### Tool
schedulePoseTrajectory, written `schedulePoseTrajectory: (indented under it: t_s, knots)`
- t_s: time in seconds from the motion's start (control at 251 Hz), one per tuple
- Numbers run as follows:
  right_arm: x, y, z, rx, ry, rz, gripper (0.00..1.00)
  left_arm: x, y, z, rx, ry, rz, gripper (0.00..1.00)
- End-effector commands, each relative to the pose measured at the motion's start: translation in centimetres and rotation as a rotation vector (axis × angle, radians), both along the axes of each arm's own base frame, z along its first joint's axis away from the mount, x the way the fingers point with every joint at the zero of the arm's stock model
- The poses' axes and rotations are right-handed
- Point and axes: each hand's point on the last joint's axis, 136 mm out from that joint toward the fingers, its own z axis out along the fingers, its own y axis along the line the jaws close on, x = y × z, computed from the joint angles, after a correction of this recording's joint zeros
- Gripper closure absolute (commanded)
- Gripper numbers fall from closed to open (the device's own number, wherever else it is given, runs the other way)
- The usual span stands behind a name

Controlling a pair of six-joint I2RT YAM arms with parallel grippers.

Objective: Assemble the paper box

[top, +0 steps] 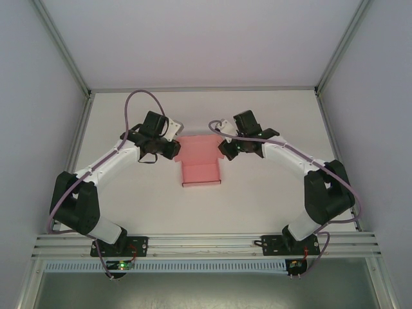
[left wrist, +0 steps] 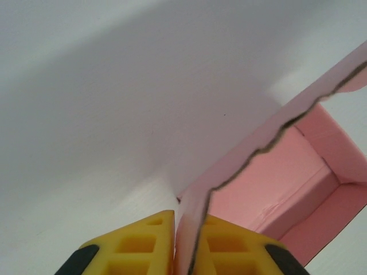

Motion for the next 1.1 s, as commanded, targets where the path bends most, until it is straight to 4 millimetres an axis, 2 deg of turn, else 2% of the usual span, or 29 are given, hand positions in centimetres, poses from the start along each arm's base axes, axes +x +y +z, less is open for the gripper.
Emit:
schedulePoseTrajectory:
  t_s: [0.0, 0.02, 0.136, 0.259, 0.351, 0.463, 0.706, 0.762, 0.906, 1.097]
  knots:
    - [0.0, 0.8, 1.5, 0.042, -0.040, -0.044, 0.96, -0.2, -0.7, 0.6, -0.022, -0.002, 0.016, 0.98]
    - [0.0, 0.7, 1.5, 0.039, -0.042, -0.055, 0.96, -0.1, -0.6, 0.7, -0.022, -0.001, 0.031, 1.00]
    - [0.5, 0.0, 1.8, 0.000, -0.081, -0.189, 0.98, 0.4, -0.4, 1.5, -0.043, -0.002, 0.145, 1.00]
    - [0.8, 0.0, 3.0, 0.018, -0.155, -0.363, 0.99, 1.4, 0.1, 2.2, -0.039, -0.026, 0.348, 1.00]
    - [1.3, -0.4, 4.1, 0.049, -0.214, -0.536, 0.97, 1.7, -1.2, 3.0, -0.080, -0.049, 0.404, 1.00]
    - [1.7, 0.7, 4.8, 0.230, -0.190, -0.653, 0.99, 2.0, -2.4, 3.9, -0.156, -0.075, 0.468, 1.00]
    - [1.9, 4.0, 6.2, 0.570, -0.132, -0.702, 1.00, 3.3, -3.0, 4.8, -0.271, -0.128, 0.580, 1.00]
    - [2.0, 4.1, 6.2, 0.614, -0.128, -0.727, 1.00, 3.6, -3.3, 5.3, -0.305, -0.161, 0.577, 1.00]
    - [2.5, 4.1, 6.0, 0.616, -0.148, -0.736, 1.00, 4.0, -3.9, 5.7, -0.311, -0.230, 0.526, 1.00]
    - [3.0, 2.9, 5.0, 0.548, -0.207, -0.775, 1.00, 3.7, -3.3, 4.0, -0.252, -0.254, 0.500, 1.00]
